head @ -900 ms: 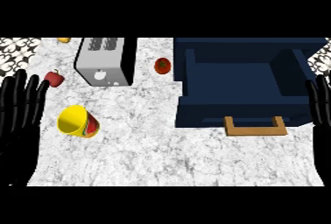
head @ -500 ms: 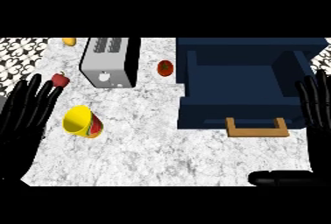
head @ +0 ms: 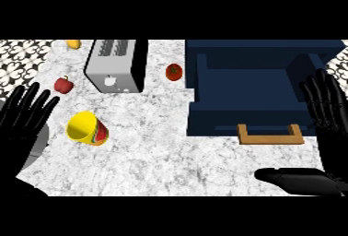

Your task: Pick up the cup, place it into the drawer and close the drawer

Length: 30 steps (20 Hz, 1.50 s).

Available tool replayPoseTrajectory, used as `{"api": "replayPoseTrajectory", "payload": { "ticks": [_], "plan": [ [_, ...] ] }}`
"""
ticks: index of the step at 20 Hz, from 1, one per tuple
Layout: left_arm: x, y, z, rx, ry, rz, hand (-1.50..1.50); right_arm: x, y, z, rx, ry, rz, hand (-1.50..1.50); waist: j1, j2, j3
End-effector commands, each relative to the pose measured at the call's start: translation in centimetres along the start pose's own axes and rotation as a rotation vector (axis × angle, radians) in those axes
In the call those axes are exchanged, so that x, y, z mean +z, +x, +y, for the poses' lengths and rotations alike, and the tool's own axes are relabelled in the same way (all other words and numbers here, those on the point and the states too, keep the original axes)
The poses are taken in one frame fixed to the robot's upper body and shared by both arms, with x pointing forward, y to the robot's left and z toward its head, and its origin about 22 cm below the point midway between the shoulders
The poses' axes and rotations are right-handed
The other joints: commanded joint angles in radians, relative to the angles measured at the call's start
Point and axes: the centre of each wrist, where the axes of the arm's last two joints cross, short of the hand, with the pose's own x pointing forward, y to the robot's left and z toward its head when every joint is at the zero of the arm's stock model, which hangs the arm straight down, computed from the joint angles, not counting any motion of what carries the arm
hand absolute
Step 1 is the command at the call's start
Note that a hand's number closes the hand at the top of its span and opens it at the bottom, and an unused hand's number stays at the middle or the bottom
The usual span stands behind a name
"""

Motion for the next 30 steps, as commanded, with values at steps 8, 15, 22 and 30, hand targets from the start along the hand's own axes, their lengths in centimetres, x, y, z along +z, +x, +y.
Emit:
{"api": "replayPoseTrajectory", "payload": {
  "ticks": [8, 15, 22, 30],
  "plan": [
    [2.1, -5.8, 6.2, -0.094, 0.152, 0.094, -1.5, 0.1, -1.5, 0.6, 0.016, 0.016, -0.024, -1.5, -0.007, 0.002, 0.0],
    [2.7, -9.0, 8.0, -0.162, 0.194, 0.139, -1.5, -0.5, -2.0, 1.1, 0.022, 0.014, -0.015, -1.5, -0.003, 0.001, 0.0],
    [4.5, -11.9, 11.4, -0.207, 0.244, 0.218, -1.5, -0.4, -1.7, 0.5, 0.018, 0.025, -0.008, -1.5, -0.007, 0.001, 0.0],
    [5.8, -17.1, 10.3, -0.17, 0.267, 0.195, -1.5, 0.5, -1.1, -1.5, 0.007, 0.026, -0.006, -1.5, -0.013, 0.002, -0.001]
  ]
}}
